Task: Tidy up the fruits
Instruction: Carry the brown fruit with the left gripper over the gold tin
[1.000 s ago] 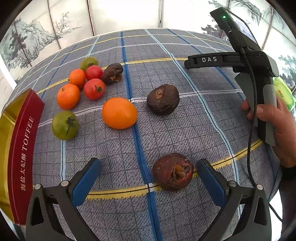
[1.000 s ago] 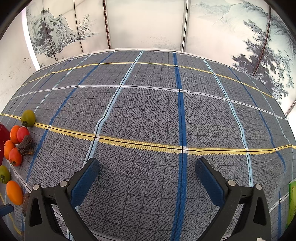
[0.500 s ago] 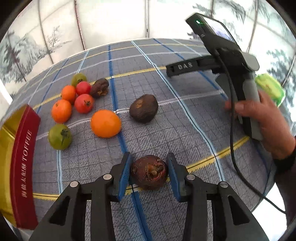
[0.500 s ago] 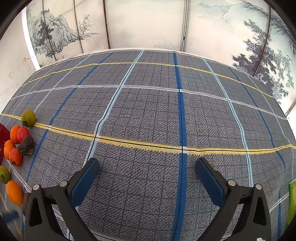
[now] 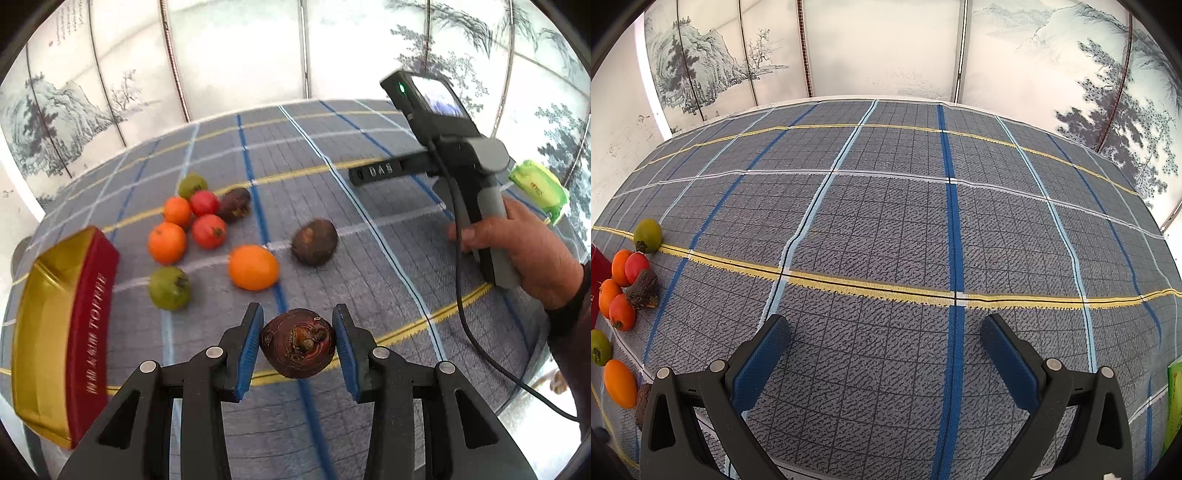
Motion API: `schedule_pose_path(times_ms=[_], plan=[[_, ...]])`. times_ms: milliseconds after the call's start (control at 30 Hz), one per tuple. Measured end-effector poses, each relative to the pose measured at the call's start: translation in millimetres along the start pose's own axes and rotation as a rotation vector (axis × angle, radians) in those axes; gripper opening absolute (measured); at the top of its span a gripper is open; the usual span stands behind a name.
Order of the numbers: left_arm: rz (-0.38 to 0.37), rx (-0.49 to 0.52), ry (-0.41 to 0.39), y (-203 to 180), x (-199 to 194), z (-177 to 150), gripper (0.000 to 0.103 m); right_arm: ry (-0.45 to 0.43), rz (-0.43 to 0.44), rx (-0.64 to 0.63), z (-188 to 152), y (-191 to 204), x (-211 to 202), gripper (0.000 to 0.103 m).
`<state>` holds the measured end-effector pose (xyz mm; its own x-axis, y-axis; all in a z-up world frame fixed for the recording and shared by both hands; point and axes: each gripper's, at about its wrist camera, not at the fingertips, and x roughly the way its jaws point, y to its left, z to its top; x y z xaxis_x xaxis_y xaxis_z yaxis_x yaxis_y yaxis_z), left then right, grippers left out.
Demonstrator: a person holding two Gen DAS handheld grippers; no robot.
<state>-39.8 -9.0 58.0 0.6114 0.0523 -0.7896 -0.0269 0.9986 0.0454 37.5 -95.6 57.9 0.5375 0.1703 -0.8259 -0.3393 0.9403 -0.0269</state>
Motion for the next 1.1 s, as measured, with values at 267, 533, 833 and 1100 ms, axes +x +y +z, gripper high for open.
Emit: schedule_pose_path(times_ms=[267,533,833,1100], plan=[[0.062,-0.015,-0.044,24.7,-18.2,5.3,0.040,0.000,0.000,0.000,-0.1,0.0,0.1,0.103],[0.155,-0.038,-0.084,68.0,-34.9,13.2,0.040,0.000,0.000,0.000,-0.2,0.0,0.1,0.103],[0.304,-0.051,-0.091,129.9,-44.4,14.0,0.040,0.000,0.000,0.000,-0.2,-0.1,0.3,0.103],[0.401,-0.072,-0.046,189.8,-30.0,11.3,0.040,0.001,0.001,-0.001,-0.3,-0.1,0.3,0.103]])
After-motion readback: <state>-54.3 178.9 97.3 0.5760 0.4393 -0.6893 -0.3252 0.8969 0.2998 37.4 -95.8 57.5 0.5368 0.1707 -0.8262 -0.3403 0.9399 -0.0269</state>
